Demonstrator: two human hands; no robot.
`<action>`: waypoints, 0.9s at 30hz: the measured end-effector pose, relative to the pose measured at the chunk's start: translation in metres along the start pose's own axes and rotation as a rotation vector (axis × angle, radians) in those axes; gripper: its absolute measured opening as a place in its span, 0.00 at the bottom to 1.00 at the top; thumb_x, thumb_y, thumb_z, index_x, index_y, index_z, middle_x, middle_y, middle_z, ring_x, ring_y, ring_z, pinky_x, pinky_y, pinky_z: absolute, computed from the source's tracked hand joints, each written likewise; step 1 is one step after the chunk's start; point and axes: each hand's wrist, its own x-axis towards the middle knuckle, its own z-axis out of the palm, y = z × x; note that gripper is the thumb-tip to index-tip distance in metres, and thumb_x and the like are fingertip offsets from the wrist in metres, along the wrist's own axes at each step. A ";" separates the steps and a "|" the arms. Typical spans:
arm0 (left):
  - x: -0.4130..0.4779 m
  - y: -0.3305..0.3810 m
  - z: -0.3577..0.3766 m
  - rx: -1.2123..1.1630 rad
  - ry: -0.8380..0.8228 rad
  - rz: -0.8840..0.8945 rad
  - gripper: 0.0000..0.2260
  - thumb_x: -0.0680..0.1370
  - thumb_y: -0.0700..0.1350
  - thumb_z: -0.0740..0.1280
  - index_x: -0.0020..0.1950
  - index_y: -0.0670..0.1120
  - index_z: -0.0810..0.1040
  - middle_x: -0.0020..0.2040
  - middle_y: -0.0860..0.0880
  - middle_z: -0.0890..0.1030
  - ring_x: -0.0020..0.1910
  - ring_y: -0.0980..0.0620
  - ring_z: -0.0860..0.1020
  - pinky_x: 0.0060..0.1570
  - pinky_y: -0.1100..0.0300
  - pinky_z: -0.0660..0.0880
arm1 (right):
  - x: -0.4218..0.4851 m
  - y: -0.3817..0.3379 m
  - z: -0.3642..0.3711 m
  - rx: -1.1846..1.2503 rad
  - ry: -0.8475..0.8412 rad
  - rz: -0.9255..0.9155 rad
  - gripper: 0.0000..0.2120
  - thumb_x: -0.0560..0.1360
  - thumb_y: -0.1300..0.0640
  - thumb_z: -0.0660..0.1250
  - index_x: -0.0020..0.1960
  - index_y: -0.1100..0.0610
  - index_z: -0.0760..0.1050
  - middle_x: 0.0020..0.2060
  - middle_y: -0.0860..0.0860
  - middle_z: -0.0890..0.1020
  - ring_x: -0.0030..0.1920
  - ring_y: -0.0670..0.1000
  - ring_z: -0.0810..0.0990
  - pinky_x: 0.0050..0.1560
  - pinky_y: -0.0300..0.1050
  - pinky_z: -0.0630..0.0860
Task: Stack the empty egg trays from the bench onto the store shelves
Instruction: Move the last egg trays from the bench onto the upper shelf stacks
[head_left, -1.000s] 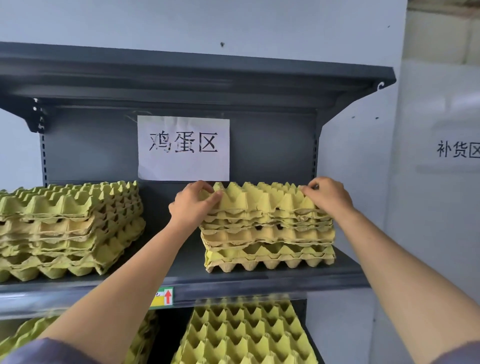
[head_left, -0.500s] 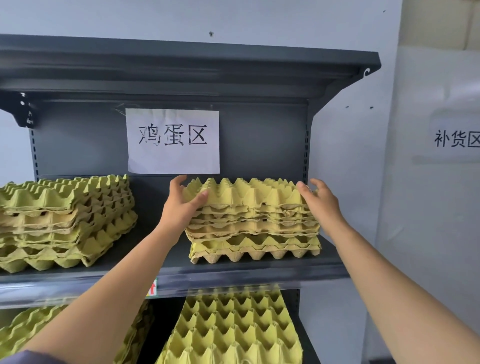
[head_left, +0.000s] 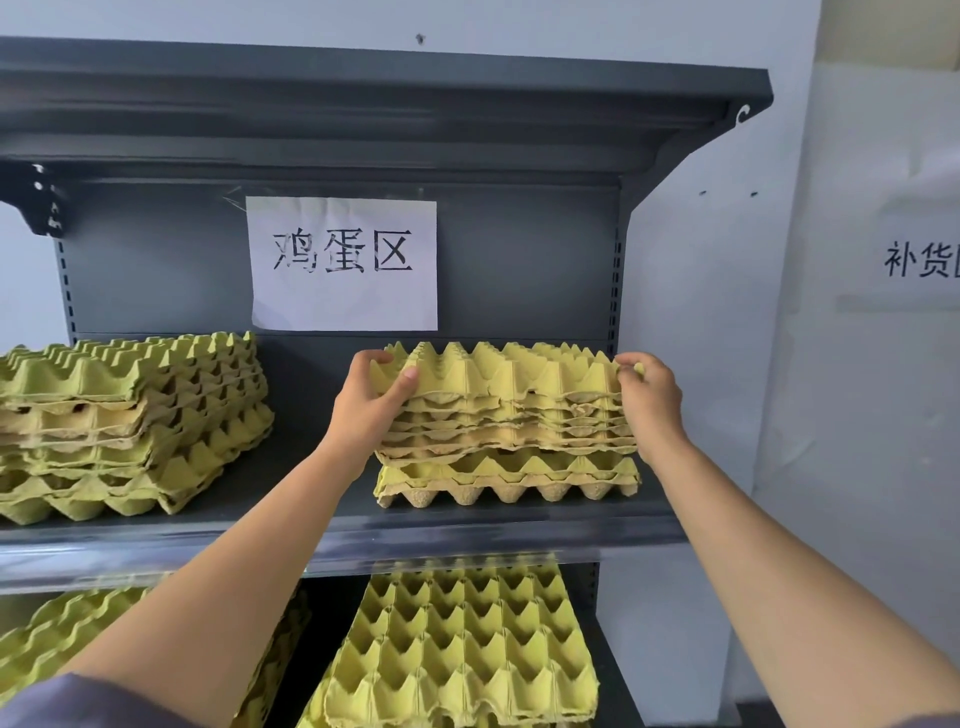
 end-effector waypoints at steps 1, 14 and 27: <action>-0.001 -0.001 0.001 0.003 -0.005 0.007 0.19 0.76 0.55 0.66 0.63 0.51 0.67 0.56 0.45 0.75 0.52 0.45 0.78 0.53 0.46 0.78 | -0.001 0.002 0.000 -0.006 -0.001 -0.006 0.13 0.81 0.59 0.56 0.61 0.57 0.74 0.50 0.50 0.76 0.45 0.48 0.72 0.51 0.45 0.71; -0.017 -0.019 0.010 -0.328 -0.048 -0.086 0.27 0.76 0.53 0.67 0.72 0.56 0.59 0.65 0.50 0.72 0.62 0.48 0.74 0.61 0.48 0.73 | -0.006 0.026 0.002 0.369 -0.220 0.369 0.29 0.69 0.37 0.64 0.66 0.50 0.70 0.63 0.50 0.76 0.64 0.55 0.74 0.66 0.59 0.69; -0.001 -0.006 0.009 -0.388 -0.043 -0.025 0.23 0.78 0.46 0.66 0.70 0.52 0.61 0.59 0.48 0.76 0.53 0.51 0.79 0.44 0.58 0.78 | -0.003 0.011 0.004 0.432 -0.061 0.275 0.21 0.73 0.42 0.63 0.62 0.52 0.74 0.58 0.52 0.79 0.59 0.56 0.77 0.63 0.60 0.72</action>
